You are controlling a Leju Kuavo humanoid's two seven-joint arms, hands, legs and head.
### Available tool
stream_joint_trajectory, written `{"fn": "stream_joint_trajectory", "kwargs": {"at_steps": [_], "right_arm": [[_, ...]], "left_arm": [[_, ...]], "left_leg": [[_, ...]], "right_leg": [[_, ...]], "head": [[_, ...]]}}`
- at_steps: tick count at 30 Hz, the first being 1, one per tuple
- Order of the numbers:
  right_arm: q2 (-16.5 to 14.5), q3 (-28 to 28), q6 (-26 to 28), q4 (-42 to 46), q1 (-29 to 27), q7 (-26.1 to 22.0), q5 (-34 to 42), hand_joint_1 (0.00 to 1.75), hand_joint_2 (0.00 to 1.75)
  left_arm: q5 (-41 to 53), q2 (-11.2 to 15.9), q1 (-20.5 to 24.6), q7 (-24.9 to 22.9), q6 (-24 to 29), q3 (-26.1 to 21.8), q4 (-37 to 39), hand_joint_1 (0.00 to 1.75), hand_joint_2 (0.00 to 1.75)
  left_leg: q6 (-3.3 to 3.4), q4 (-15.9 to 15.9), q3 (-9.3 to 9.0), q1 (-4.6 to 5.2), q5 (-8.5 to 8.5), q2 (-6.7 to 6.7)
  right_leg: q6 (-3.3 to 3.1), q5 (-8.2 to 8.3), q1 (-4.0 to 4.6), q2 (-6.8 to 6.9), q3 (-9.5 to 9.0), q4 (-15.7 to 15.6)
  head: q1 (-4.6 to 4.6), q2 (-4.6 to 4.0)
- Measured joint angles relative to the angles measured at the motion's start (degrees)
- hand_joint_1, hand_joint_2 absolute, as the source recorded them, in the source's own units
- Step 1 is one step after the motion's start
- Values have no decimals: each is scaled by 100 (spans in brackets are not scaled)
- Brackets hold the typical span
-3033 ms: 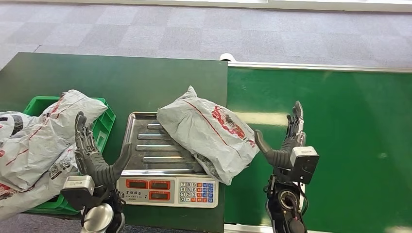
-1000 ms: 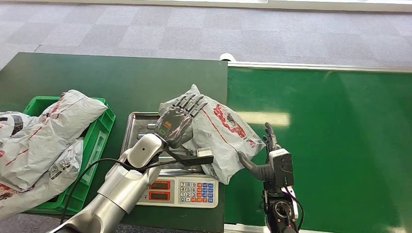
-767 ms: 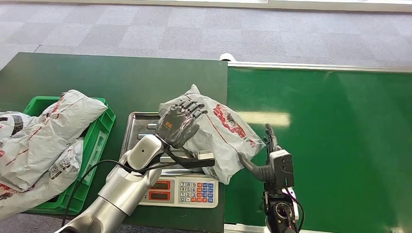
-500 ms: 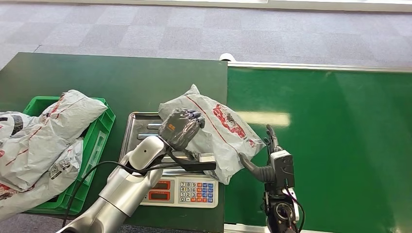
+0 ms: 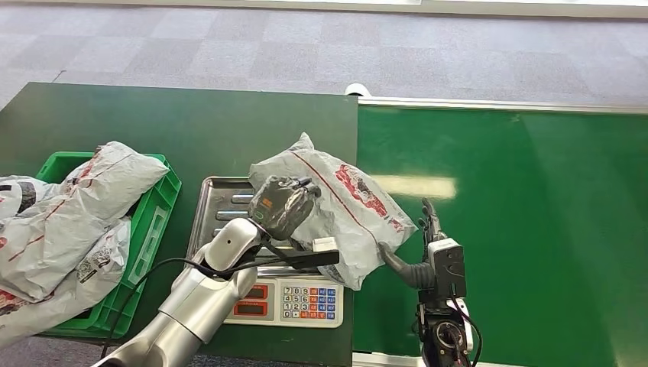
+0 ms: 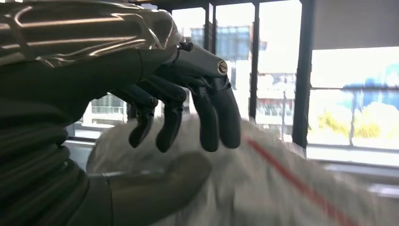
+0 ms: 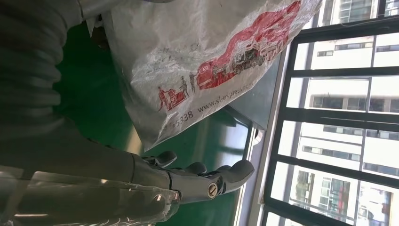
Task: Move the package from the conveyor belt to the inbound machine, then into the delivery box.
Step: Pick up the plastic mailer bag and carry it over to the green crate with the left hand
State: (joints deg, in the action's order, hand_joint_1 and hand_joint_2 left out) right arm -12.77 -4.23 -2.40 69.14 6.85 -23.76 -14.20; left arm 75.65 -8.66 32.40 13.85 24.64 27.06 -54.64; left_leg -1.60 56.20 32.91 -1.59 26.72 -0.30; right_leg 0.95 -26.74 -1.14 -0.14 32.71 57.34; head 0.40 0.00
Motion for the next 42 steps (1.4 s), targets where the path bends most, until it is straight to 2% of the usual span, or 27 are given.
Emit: {"fn": "stream_joint_trajectory", "kwargs": {"at_steps": [2, 4, 6, 8, 10, 13, 18, 20, 23, 26, 29, 33, 36, 42], "right_arm": [[-24, 10, -1, 54, -29, 37, 0, 0, 175], [-43, 8, 32, 76, -42, 66, 20, 0, 175], [-56, -14, 101, 77, -41, 73, 68, 0, 175], [-64, -50, 161, 70, -29, 64, 115, 0, 175], [-69, -75, 194, 59, -21, 58, 138, 0, 175], [-71, -98, 214, 47, -13, 54, 155, 0, 175], [-69, -168, 254, -2, 8, 3, 227, 0, 175], [-64, -199, 262, -31, 38, -27, 255, 0, 175], [-50, -220, 229, -66, 104, -37, 273, 0, 175], [-34, -220, 169, -100, 147, -37, 273, 0, 175], [-14, -219, 137, -131, 159, -37, 265, 0, 175], [-1, -219, 123, -159, 166, -39, 244, 0, 175], [12, -219, 121, -175, 165, -39, 235, 0, 175], [37, -213, 121, -183, 150, -39, 231, 0, 175]], "left_arm": [[-584, -28, -74, 234, 697, -132, -253, 0, 175], [-1280, -113, -233, 855, 1260, -381, -690, 0, 175], [-1748, -300, -423, 1756, 1505, -835, -1215, 0, 175], [-1988, -500, -590, 2379, 1545, -1319, -1690, 0, 175], [-2107, -628, -706, 2552, 1547, -1647, -2063, 0, 175], [-2165, -727, -821, 2589, 1549, -1887, -2441, 0, 175], [-2271, -797, -978, 2603, 1545, -1988, -3012, 0, 175], [-1850, -771, -978, 2433, 1462, -1913, -2967, 0, 175], [-600, -574, -840, 1533, 844, -1426, -2416, 0, 175], [-146, -341, -717, 851, 414, -793, -1867, 0, 175], [-140, -193, -629, 705, 350, -428, -1540, 0, 175], [-135, -40, -556, 534, -130, -173, -1296, 0, 175], [-135, 44, -530, 469, -379, -72, -1162, 0, 175], [-140, 137, -431, 382, -438, -3, -1016, 0, 175]], "left_leg": [[0, 0, 1, 0, 1, 3], [0, -1, 3, 0, 1, 4], [0, -1, 5, 0, 2, 1], [0, -1, 5, 0, 2, 2], [0, -1, 5, 0, 2, 2], [1, -1, 5, 0, 0, -2], [2, -1, 3, 1, -1, -2], [2, 0, 3, 1, 0, -3], [3, 0, 3, 3, -1, -1], [3, 1, 2, 5, -1, 15], [3, 2, 2, 5, -1, 15], [3, 1, 4, 5, 0, 14], [3, 1, 5, 5, 0, 14], [3, 1, 5, 6, -1, 13]], "right_leg": [[0, 0, 0, -2, 1, 0], [0, 0, 0, -3, 4, 0], [0, -1, 0, -3, 4, 0], [0, -1, 0, -3, 5, 0], [0, -1, 0, -2, 5, 0], [0, -1, 0, 3, 1, 0], [1, 0, -1, 2, 1, 0], [1, -1, -2, 4, 3, -1], [2, 1, -3, 5, 1, -1], [6, 6, -4, -8, 4, -1], [6, 7, -4, -10, 7, -1], [6, 5, -4, -10, 10, 0], [7, 5, -4, -10, 10, 0], [7, 6, -7, -10, 9, 0]], "head": [[1, 0], [2, 0], [0, 0], [-1, 0], [0, 0], [0, 0], [1, 0], [1, 0], [0, 0], [1, 0], [1, 0], [1, 0], [0, 0], [1, 0]]}}
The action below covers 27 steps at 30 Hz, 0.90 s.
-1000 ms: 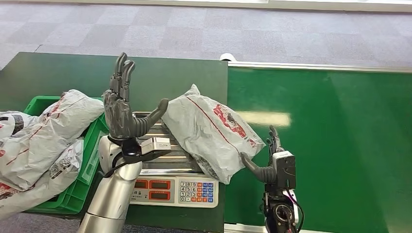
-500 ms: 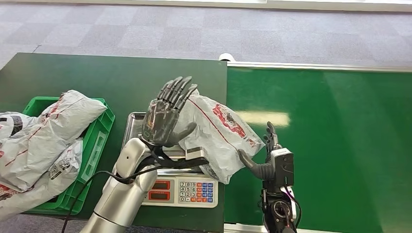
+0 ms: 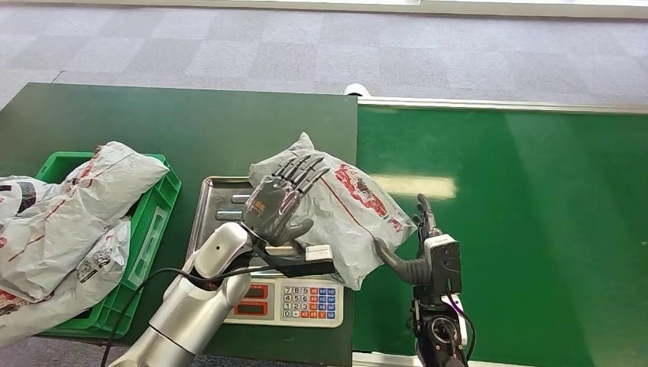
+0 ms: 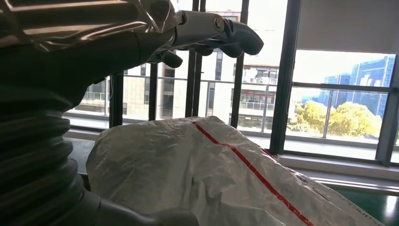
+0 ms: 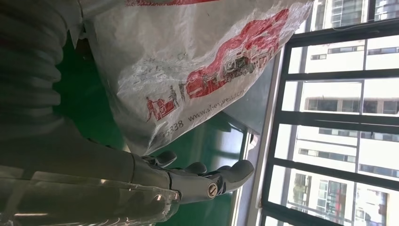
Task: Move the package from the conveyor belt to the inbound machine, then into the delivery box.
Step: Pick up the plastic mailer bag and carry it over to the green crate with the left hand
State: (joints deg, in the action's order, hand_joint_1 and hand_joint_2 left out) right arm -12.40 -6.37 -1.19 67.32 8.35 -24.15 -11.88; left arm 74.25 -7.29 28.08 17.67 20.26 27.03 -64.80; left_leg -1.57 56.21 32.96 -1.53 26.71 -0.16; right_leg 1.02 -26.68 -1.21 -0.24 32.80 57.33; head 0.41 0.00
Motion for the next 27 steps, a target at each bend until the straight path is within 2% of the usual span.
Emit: {"fn": "stream_joint_trajectory", "kwargs": {"at_steps": [5, 11, 21, 27], "right_arm": [[3, 3, 0, 0, -4, 0, -1, 0, 175], [3, 17, -34, 0, -6, 0, -30, 0, 175], [3, 26, -98, 0, -5, 2, -81, 0, 175], [3, 34, -98, 0, -4, 2, -84, 0, 175]], "left_arm": [[112, 31, 56, -103, -35, 20, 56, 0, 175], [265, 39, 143, -172, -423, 151, 232, 0, 175], [417, -36, 345, 21, -819, 448, 799, 0, 175], [416, -103, 452, 42, -861, 522, 1044, 0, 175]], "left_leg": [[0, 0, 0, 0, 0, 0], [0, 0, 0, 1, 0, 0], [0, 1, 0, 2, 0, -1], [0, 1, 0, 2, 0, -4]], "right_leg": [[0, 0, 0, 0, 1, 0], [0, 0, -1, 0, 1, 0], [0, 0, -2, 0, 0, 0], [0, 0, -3, 0, -1, 0]], "head": [[1, 0], [-1, 0], [-1, 0], [1, 0]]}}
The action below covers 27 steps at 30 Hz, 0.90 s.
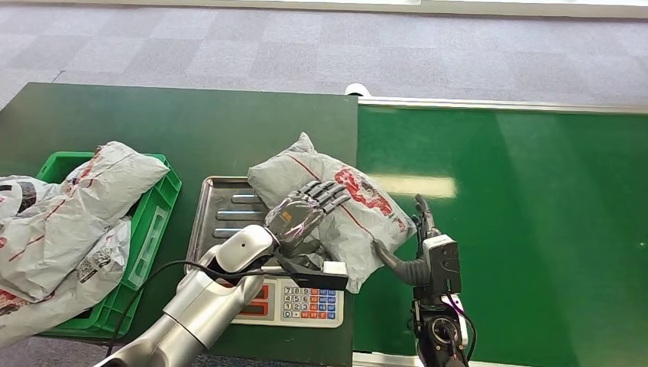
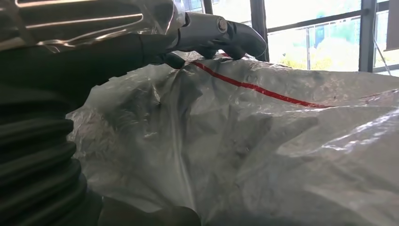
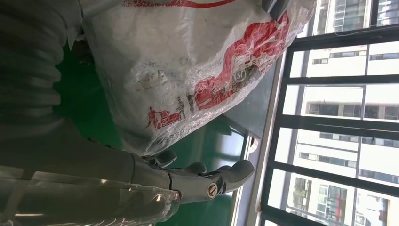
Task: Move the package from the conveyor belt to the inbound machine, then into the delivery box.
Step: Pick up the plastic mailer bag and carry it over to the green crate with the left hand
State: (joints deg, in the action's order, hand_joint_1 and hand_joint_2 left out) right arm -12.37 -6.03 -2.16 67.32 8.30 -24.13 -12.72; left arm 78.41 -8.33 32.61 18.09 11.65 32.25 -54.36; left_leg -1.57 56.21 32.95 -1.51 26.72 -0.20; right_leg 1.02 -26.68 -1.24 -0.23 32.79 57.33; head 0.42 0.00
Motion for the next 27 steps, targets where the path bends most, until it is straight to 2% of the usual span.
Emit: {"fn": "stream_joint_trajectory", "kwargs": {"at_steps": [5, 6, 9, 10, 27], "right_arm": [[0, 10, 0, 0, 0, 0, 0, 0, 175], [0, 11, 0, 0, -1, 0, 0, 0, 175], [0, 13, 0, 0, 0, 0, 0, 0, 175], [0, 13, 0, 0, 0, 0, 0, 0, 175], [0, 17, 0, 0, 0, 0, 0, 0, 175]], "left_arm": [[1, -39, 65, 10, -15, 21, 111, 0, 175], [1, -48, 79, 13, -24, 23, 133, 16, 175], [1, -72, 138, 16, -103, 33, 221, 134, 175], [0, -79, 156, 16, -141, 39, 259, 158, 175], [-19, -166, 320, 18, -223, 67, 537, 161, 175]], "left_leg": [[0, 0, 0, 0, 0, -3], [0, 0, 0, 0, 0, -3], [0, 0, 0, 1, -1, -5], [0, 0, 0, 1, -1, -6], [0, 0, -1, 1, -1, -6]], "right_leg": [[0, 0, 0, 0, -1, 0], [0, 0, -1, 1, -1, 0], [0, 0, -1, 1, -2, 0], [0, 0, -1, 2, -2, 0], [0, 0, -1, 2, -4, 0]], "head": [[0, 0], [0, 0], [0, 0], [0, 0], [0, 0]]}}
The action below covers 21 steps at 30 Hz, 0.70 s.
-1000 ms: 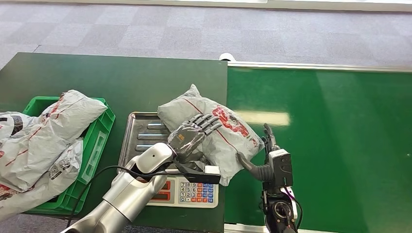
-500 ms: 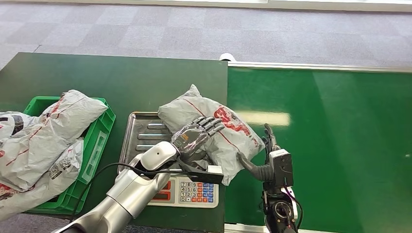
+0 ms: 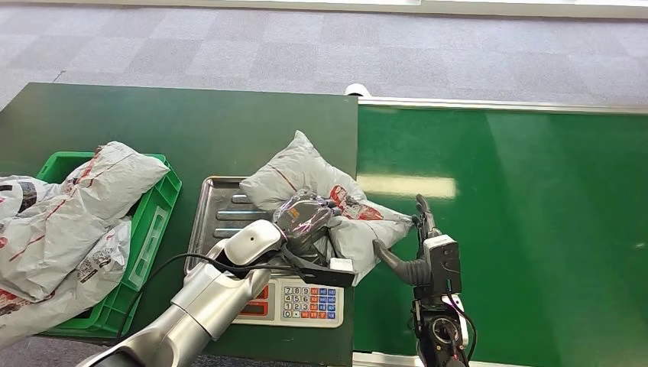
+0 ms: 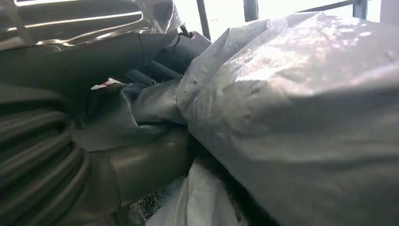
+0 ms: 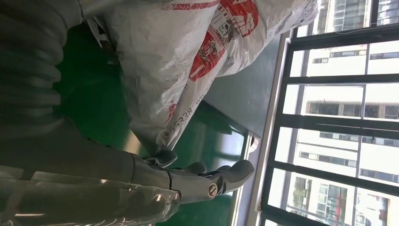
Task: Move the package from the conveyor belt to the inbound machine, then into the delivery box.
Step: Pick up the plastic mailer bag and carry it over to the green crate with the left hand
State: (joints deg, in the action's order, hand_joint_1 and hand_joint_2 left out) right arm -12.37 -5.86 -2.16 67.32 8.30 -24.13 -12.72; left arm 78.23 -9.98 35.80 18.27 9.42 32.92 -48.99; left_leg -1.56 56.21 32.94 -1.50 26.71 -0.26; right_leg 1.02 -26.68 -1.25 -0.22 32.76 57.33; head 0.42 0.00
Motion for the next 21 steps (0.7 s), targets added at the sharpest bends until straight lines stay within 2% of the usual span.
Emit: {"fn": "stream_joint_trajectory", "kwargs": {"at_steps": [7, 17, 19, 21], "right_arm": [[0, 0, 0, 0, 0, 0, 0, 0, 175], [0, 6, 0, 0, 0, 0, 0, 0, 175], [0, 13, 0, 0, 0, 0, 0, 0, 175], [0, 19, 0, 0, -8, 1, 9, 0, 175]], "left_arm": [[-15, -11, 10, 3, -18, 4, 33, 175, 175], [-100, -5, 13, 33, -36, 4, 57, 175, 175], [-190, 10, -18, 56, 290, -10, 61, 175, 175], [-383, 59, -155, 111, 1130, -97, -53, 175, 175]], "left_leg": [[0, 0, 0, 0, 0, 0], [0, 0, 0, 0, 0, 0], [0, 0, 1, 0, 0, 2], [0, -1, 1, 0, 0, 8]], "right_leg": [[0, 0, 0, 0, 0, 0], [0, 0, 0, 0, -1, 0], [0, 0, 0, 0, -2, 0], [0, 0, 0, -3, 0, 1]], "head": [[0, 0], [0, 0], [-1, 0], [-1, 0]]}}
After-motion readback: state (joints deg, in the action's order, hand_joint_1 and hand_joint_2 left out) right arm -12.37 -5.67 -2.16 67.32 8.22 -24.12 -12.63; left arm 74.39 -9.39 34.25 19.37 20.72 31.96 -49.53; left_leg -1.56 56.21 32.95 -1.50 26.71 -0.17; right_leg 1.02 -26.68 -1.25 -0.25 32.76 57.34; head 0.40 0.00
